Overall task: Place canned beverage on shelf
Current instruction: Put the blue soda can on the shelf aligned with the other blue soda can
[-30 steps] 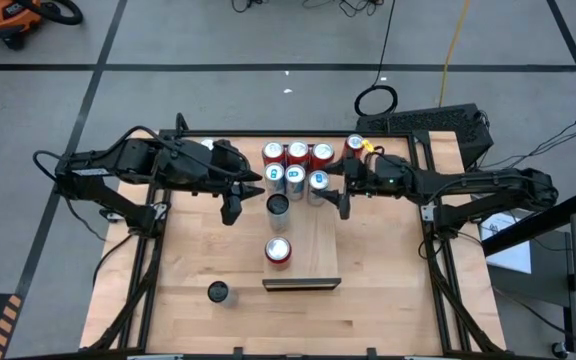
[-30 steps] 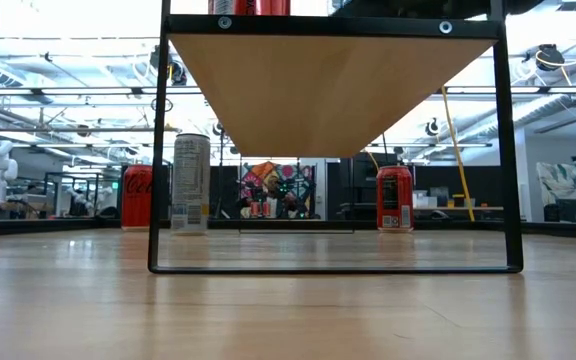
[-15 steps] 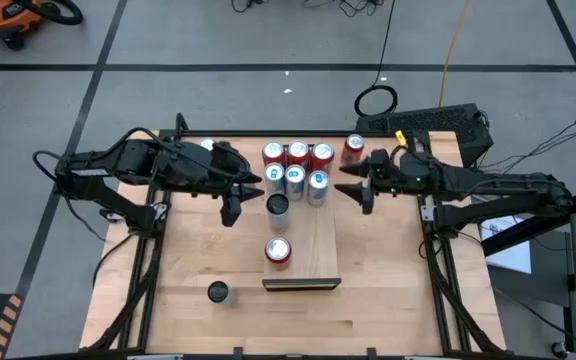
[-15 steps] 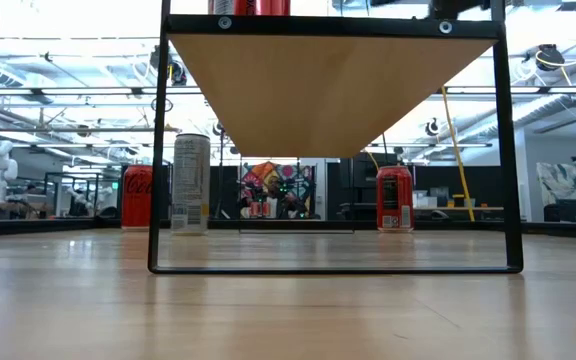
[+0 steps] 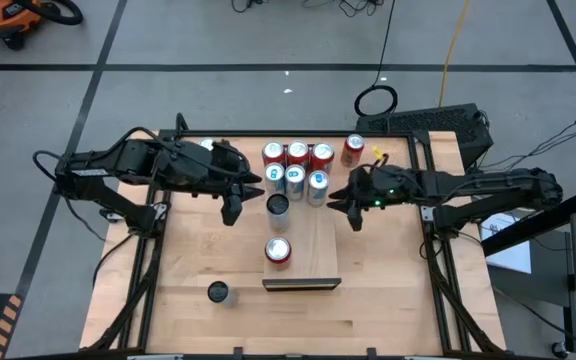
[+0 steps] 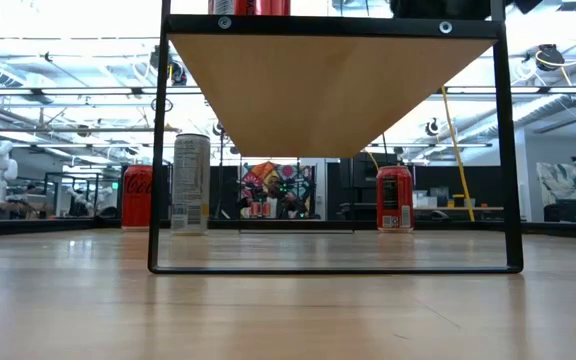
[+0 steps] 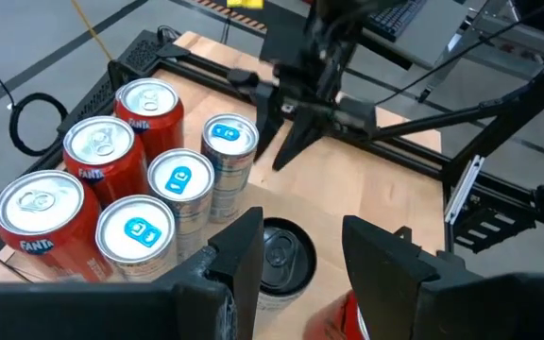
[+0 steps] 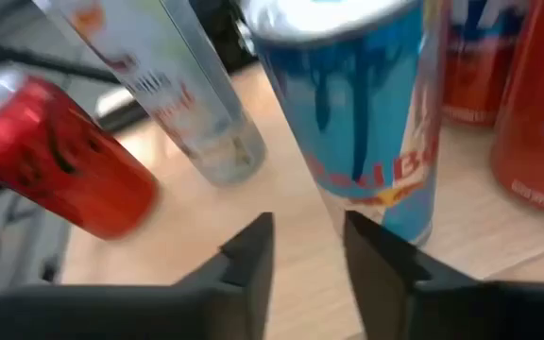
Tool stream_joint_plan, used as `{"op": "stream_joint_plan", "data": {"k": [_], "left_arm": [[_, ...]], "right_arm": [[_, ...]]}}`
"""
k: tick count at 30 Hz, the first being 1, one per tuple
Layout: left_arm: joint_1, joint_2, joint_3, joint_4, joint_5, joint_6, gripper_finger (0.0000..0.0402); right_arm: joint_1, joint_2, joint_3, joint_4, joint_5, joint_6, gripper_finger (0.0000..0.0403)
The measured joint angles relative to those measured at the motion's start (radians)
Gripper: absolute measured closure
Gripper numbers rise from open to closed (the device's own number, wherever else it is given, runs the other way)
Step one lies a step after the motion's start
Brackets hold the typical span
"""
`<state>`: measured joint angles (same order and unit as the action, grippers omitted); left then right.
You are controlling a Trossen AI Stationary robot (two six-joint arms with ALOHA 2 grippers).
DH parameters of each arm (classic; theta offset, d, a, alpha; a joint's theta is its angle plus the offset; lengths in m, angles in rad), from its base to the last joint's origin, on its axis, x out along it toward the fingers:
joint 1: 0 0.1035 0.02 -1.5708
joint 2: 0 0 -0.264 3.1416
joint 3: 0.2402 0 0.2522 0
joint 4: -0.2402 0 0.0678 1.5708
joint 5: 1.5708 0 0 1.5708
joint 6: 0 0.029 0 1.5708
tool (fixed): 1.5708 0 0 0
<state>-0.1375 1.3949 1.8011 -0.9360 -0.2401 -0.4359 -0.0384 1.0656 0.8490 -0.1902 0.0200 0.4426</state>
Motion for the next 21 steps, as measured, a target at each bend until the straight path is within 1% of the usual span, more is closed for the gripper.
{"op": "stream_joint_plan", "data": {"k": [4, 7, 9, 14, 21], "left_arm": [[0.000, -0.001, -0.012, 0.002, 0.000, -0.004, 0.0254], [0.000, 0.000, -0.022, 0.002, 0.000, -0.004, 0.0254], [0.000, 0.000, -0.028, 0.002, 0.000, -0.019, 0.0254], [0.000, 0.000, -0.040, 0.002, 0.000, -0.030, 0.0254], [0.000, 0.000, -0.041, 0.002, 0.000, -0.030, 0.0254]], "right_arm": [[-0.001, 0.050, -0.001, -0.002, 0.001, -0.006, 0.0356], [-0.001, 0.071, -0.001, -0.001, 0.003, -0.010, 0.0393], [-0.001, 0.081, -0.001, -0.001, 0.005, -0.011, 0.0397], [-0.001, 0.093, -0.001, 0.009, 0.008, -0.011, 0.0386], [-0.019, 0.099, -0.001, 0.042, 0.036, -0.031, 0.0401]]}}
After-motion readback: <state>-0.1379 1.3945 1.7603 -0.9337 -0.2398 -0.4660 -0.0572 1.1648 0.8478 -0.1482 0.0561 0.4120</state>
